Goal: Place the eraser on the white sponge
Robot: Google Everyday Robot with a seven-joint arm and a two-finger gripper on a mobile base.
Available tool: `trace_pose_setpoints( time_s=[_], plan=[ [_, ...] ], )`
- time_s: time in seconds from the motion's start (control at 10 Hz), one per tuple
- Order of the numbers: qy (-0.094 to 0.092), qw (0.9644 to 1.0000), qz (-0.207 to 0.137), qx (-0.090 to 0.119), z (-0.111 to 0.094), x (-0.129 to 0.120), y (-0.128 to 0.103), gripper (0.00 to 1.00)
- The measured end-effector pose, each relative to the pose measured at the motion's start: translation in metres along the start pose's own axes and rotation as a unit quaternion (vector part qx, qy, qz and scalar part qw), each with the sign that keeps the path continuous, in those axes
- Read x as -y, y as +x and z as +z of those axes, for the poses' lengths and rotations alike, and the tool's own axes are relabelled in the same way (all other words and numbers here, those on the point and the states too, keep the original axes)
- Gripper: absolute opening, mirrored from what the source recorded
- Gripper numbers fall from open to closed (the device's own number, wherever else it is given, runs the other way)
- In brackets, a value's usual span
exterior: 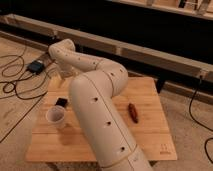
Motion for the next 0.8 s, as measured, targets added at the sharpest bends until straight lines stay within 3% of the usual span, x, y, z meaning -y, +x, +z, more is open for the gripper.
trace_pose_setpoints(
  time_s=[0.4, 0.8],
  plan=[
    [0.011, 0.9987, 0.049, 0.007, 0.012, -0.021, 0.005, 0.80],
    [0.010, 0.9965, 0.083, 0.004, 0.051, -0.063, 0.021, 0.80]
  ],
)
